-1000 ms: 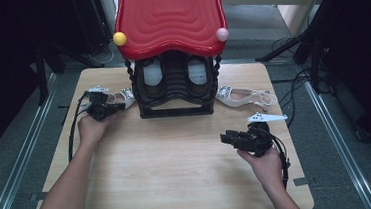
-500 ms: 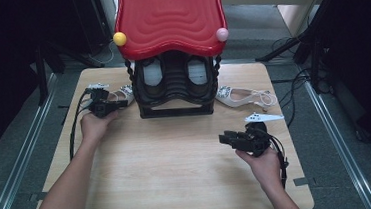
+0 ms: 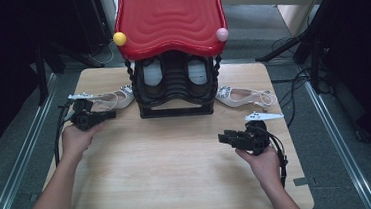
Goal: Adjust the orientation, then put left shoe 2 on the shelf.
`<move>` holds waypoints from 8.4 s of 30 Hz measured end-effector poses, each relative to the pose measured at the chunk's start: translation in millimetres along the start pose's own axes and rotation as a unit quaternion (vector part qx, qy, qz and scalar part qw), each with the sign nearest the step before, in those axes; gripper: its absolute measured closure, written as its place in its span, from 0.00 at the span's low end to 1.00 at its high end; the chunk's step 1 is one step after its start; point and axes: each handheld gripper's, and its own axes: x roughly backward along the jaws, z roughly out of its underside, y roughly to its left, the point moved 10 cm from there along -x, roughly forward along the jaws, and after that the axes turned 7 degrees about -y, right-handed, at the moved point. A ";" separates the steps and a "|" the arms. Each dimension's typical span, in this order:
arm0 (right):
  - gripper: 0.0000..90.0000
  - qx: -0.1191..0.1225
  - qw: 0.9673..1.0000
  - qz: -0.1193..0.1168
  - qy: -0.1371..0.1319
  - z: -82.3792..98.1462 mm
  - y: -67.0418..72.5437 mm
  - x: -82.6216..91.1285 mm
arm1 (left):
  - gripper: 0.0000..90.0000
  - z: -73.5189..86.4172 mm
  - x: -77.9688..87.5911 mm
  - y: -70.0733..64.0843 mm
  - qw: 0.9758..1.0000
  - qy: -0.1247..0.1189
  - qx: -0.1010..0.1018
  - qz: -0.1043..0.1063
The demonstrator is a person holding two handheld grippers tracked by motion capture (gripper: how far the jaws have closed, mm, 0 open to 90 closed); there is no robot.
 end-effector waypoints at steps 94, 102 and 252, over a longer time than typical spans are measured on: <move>0.62 0.014 1.000 0.017 -0.012 -2.0 -5.6 2.1 | 0.93 22.6 -8.6 27.5 0.996 0.010 0.060 -0.067; 0.62 0.029 0.999 0.024 -0.012 -1.9 -2.9 -0.1 | 0.66 22.6 -4.1 41.1 0.994 0.010 0.068 -0.089; 0.61 0.043 0.998 0.034 0.009 6.4 -6.4 -5.0 | 0.92 -234.4 109.2 -23.0 0.960 -0.221 0.147 -0.085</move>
